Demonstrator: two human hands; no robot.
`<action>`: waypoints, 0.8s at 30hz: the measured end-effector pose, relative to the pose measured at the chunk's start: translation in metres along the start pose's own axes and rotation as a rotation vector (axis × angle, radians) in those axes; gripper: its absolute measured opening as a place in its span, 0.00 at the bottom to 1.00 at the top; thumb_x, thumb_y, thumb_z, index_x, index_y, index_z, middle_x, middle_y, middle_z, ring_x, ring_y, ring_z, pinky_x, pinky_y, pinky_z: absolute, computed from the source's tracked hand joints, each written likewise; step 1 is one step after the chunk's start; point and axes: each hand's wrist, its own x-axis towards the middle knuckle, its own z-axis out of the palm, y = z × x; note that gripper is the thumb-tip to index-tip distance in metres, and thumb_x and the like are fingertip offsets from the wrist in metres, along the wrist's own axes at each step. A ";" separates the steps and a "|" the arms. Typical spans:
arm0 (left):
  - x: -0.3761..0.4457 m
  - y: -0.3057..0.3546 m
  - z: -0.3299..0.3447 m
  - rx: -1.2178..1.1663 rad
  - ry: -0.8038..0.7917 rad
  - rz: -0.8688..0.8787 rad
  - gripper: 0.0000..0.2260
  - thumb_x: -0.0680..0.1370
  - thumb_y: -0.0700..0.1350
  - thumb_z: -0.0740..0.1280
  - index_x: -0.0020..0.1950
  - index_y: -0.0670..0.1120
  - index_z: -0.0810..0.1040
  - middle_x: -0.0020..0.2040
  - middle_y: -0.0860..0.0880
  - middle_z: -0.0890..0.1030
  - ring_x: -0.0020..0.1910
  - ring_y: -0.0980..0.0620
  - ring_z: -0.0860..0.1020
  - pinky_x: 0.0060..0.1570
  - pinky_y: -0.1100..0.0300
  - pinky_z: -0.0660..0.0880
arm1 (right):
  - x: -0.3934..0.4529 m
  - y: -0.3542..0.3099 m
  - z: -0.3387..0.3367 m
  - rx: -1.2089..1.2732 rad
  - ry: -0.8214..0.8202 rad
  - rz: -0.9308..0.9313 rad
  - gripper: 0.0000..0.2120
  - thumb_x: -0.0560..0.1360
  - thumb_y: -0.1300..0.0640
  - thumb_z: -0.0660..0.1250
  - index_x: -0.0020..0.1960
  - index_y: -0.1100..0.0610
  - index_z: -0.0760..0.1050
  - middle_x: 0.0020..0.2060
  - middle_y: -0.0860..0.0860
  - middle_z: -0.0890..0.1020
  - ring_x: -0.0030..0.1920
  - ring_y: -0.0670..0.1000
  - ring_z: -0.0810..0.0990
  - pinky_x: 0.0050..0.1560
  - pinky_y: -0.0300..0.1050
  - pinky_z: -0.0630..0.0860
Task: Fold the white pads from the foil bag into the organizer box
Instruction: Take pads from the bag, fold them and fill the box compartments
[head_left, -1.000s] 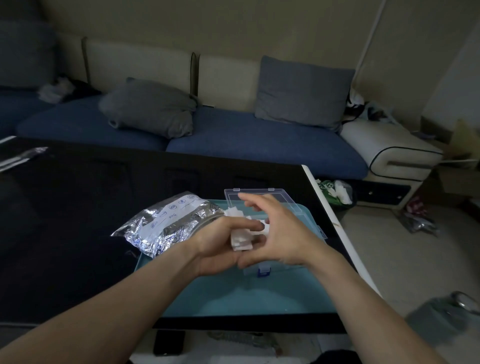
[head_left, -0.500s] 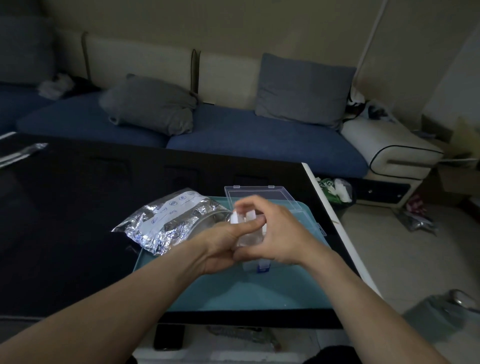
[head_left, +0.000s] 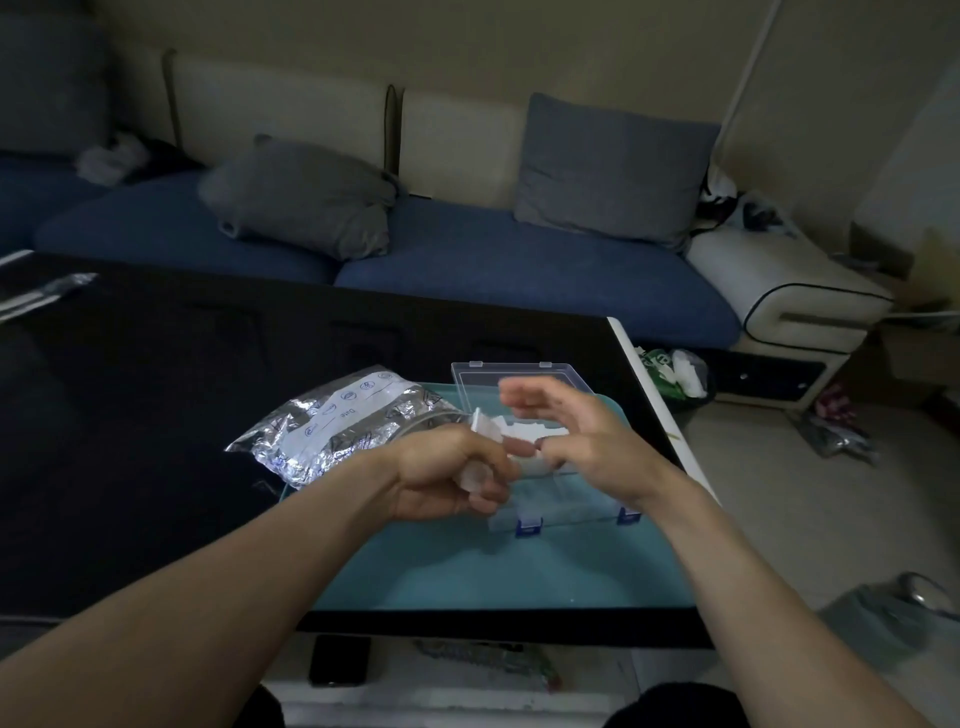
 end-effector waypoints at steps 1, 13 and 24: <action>-0.003 0.001 0.001 0.051 -0.046 -0.010 0.16 0.68 0.31 0.62 0.49 0.44 0.82 0.39 0.47 0.71 0.29 0.55 0.64 0.26 0.66 0.61 | 0.001 0.001 0.001 -0.010 0.015 0.034 0.24 0.71 0.65 0.71 0.65 0.50 0.77 0.61 0.51 0.80 0.61 0.44 0.78 0.56 0.39 0.76; 0.008 -0.001 0.005 0.821 0.446 0.295 0.10 0.76 0.38 0.68 0.58 0.45 0.78 0.44 0.49 0.80 0.39 0.54 0.79 0.39 0.67 0.72 | 0.015 0.027 -0.033 0.322 0.622 0.055 0.11 0.78 0.68 0.67 0.52 0.53 0.79 0.46 0.50 0.85 0.47 0.50 0.84 0.41 0.41 0.82; 0.036 -0.014 -0.025 1.782 0.438 0.416 0.27 0.77 0.48 0.63 0.75 0.46 0.62 0.69 0.47 0.70 0.67 0.46 0.63 0.68 0.52 0.57 | 0.066 0.058 0.002 -0.379 0.276 0.437 0.22 0.77 0.68 0.60 0.69 0.55 0.67 0.49 0.54 0.77 0.45 0.50 0.75 0.39 0.41 0.67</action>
